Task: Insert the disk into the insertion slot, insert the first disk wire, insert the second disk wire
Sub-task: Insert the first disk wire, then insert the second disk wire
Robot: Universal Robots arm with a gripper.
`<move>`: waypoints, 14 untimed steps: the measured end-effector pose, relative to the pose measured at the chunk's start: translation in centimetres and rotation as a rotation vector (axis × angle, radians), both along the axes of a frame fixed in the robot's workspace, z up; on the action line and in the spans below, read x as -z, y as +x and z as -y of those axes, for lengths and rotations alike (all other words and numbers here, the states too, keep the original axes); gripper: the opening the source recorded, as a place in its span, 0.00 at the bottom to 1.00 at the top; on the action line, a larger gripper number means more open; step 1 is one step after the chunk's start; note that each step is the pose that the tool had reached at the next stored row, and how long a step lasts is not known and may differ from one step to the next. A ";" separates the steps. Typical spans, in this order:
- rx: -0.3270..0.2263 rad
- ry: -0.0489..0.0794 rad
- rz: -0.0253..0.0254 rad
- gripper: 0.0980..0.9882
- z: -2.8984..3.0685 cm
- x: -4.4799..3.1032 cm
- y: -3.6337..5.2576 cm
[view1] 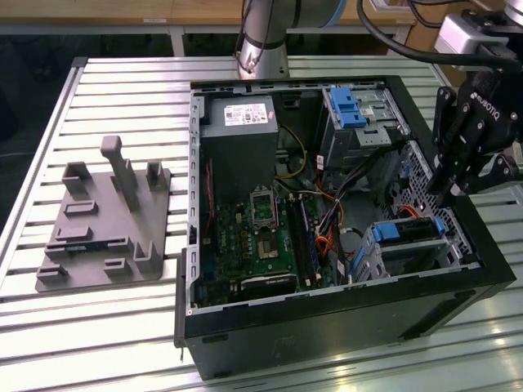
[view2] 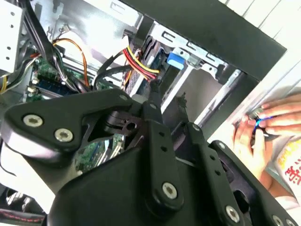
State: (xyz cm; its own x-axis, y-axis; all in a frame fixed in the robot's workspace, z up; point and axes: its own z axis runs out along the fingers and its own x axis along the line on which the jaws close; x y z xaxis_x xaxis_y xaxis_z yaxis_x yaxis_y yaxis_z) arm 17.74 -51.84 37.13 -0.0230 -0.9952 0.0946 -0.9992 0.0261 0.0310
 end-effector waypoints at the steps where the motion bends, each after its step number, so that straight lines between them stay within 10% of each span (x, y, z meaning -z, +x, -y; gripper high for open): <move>1: 0.000 0.000 0.0000 0.22 0.00 0.00 0.00; 14: 0.000 0.000 0.0000 0.22 0.00 -0.05 0.00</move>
